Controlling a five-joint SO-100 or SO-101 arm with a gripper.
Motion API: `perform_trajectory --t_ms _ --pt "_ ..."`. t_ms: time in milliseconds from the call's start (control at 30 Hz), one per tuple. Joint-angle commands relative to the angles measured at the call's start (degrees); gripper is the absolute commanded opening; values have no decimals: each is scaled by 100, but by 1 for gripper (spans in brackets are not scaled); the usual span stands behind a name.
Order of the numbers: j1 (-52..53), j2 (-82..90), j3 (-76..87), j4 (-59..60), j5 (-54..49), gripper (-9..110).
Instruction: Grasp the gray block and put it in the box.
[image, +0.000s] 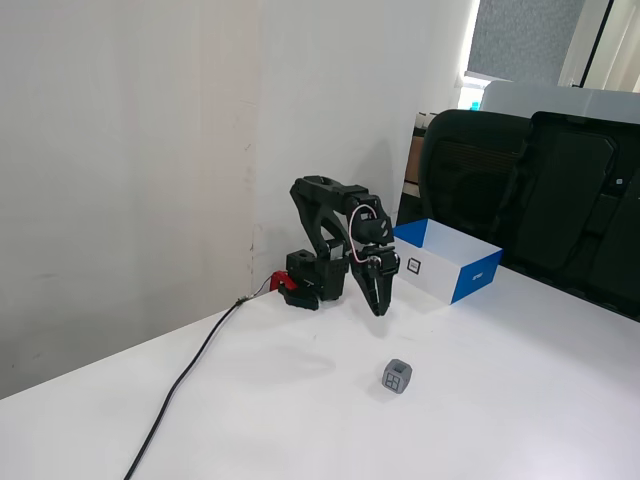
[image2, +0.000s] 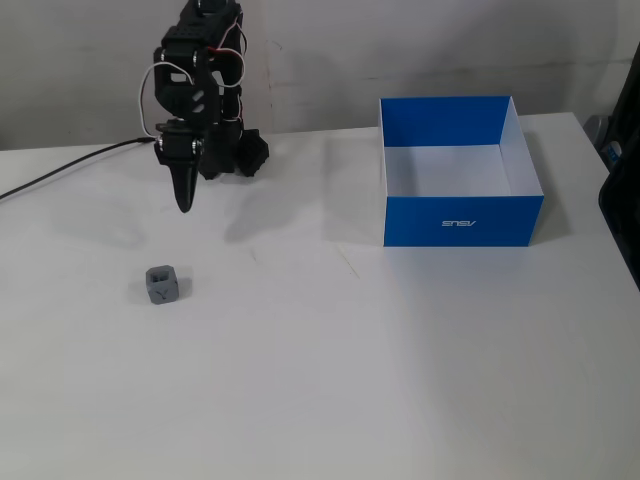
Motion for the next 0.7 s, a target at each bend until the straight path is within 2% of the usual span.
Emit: perform_trajectory --t_ms 0,300,533,667 --pt "-141 -483 -879 158 -343 0" --pt "-659 -1731 -1415 -88 -1362 0" --pt "-905 -2364 -2030 -185 -1433 1" --pt "-976 -2813 -2373 -237 -1424 8"
